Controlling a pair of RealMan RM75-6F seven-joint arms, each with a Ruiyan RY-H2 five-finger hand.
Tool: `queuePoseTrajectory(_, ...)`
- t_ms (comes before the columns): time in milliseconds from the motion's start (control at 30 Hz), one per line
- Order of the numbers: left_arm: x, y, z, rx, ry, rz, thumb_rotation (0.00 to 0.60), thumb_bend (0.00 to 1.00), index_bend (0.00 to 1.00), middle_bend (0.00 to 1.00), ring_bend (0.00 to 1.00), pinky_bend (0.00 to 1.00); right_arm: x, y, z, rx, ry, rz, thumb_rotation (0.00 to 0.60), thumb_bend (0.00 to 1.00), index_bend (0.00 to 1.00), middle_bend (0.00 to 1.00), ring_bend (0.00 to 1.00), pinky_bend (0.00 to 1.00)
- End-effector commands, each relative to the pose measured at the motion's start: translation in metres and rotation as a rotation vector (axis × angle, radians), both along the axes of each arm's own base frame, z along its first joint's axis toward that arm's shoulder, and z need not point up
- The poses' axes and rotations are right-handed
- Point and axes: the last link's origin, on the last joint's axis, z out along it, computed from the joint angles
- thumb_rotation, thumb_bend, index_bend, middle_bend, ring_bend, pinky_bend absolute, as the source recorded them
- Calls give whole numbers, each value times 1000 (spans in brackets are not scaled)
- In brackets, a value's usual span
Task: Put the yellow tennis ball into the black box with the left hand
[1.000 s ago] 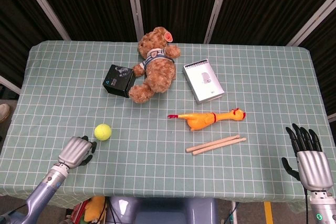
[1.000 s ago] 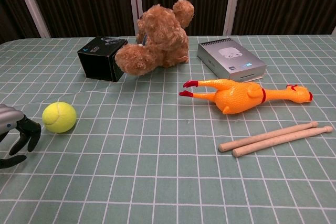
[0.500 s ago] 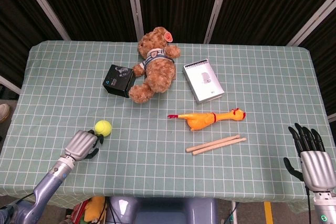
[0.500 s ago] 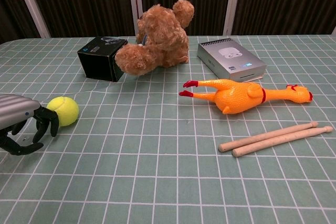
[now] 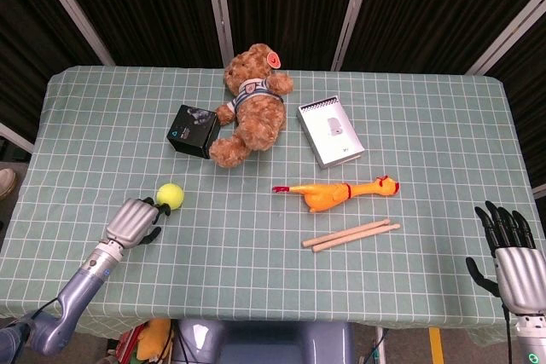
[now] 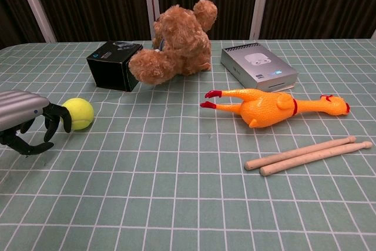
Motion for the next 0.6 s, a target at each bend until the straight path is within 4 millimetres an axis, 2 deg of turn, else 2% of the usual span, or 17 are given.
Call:
queuePoseTrajectory(33,-4,11,3,16,31,-4,600,366,371,558,383,579,0,0,2,-12,0,-4,600,383,0,0,0,0)
queuePoseTrajectory(233,-12,29,7,12,47,43,600,365,364,558,383,576,0,-1,4,-22,-6,-3,600,383,0,0,0,0)
queuePoseTrajectory(600,-9,54,10,-16,13,53,600,366,373,539,383,562,1,2,6,-31,-7,11,600,382,0,0,0,0)
